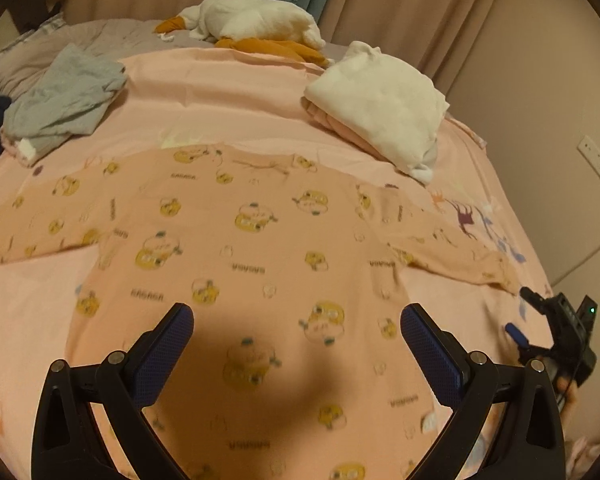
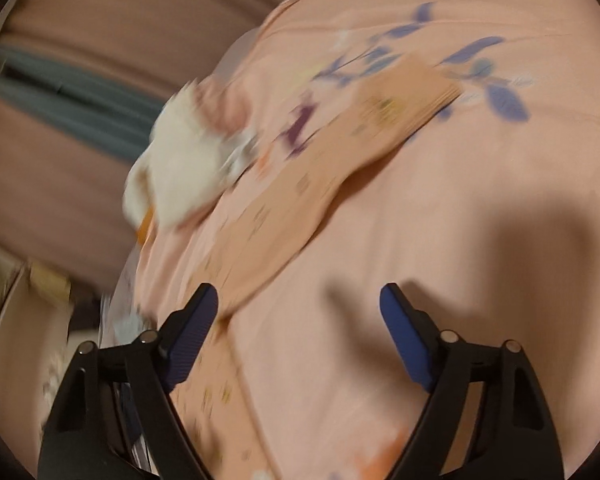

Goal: Fold small clothes
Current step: 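Grasp the sleeve cuff with the right tool and fold it across the body, then lay the sleeve on the body and open the right tool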

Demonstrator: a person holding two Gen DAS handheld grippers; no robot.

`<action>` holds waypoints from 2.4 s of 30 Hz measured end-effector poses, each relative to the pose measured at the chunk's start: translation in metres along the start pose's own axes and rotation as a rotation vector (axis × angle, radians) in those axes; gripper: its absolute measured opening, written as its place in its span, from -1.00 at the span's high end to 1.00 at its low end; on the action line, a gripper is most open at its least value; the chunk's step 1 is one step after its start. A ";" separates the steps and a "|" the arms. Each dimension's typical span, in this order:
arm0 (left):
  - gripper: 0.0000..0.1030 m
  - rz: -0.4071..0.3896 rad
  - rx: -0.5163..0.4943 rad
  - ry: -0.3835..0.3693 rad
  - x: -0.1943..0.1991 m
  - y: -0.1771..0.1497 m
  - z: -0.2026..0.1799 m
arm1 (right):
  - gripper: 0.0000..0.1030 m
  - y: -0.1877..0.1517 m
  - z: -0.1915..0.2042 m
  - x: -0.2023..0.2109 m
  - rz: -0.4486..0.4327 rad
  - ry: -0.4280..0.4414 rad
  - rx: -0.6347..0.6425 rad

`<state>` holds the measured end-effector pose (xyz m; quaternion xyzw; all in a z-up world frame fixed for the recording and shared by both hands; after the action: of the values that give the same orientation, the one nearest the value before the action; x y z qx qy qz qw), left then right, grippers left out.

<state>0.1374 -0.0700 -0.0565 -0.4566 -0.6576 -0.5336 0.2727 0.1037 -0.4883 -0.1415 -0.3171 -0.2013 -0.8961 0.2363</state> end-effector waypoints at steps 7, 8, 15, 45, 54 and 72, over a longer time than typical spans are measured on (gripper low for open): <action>-0.98 0.009 -0.007 0.020 -0.022 0.023 -0.002 | -0.23 0.063 -0.026 -0.019 -0.082 0.067 -0.161; -0.98 0.014 -0.003 0.022 -0.025 0.025 -0.001 | -0.17 0.071 -0.029 -0.020 -0.098 0.084 -0.181; -0.98 0.025 0.014 0.050 -0.038 0.035 0.005 | 0.80 0.106 -0.052 -0.017 -0.159 0.043 -0.270; -0.98 -0.078 0.330 0.128 0.034 0.033 0.175 | 0.87 -0.086 0.391 -0.139 -0.012 -0.091 0.913; -0.98 -0.076 0.456 0.169 0.043 0.020 0.237 | 0.53 -0.226 0.370 -0.277 0.300 -0.289 1.263; -0.28 -0.018 0.296 -0.156 -0.026 0.092 0.166 | 0.65 -0.060 0.220 -0.220 0.371 -0.177 0.855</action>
<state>0.2524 0.0815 -0.0837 -0.4456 -0.7523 -0.3961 0.2802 0.3258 -0.2622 -0.1425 -0.2972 -0.5114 -0.6452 0.4835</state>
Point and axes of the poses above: each gripper's, at about its wrist camera, not at the fingertips, and x roughly against the way its jaws point, z to its left, y to its top, the point moved 3 cm from there along -x, roughly the way its jaws point, and after that the axes turned 10 degrees about z, right-handed, at the moved point
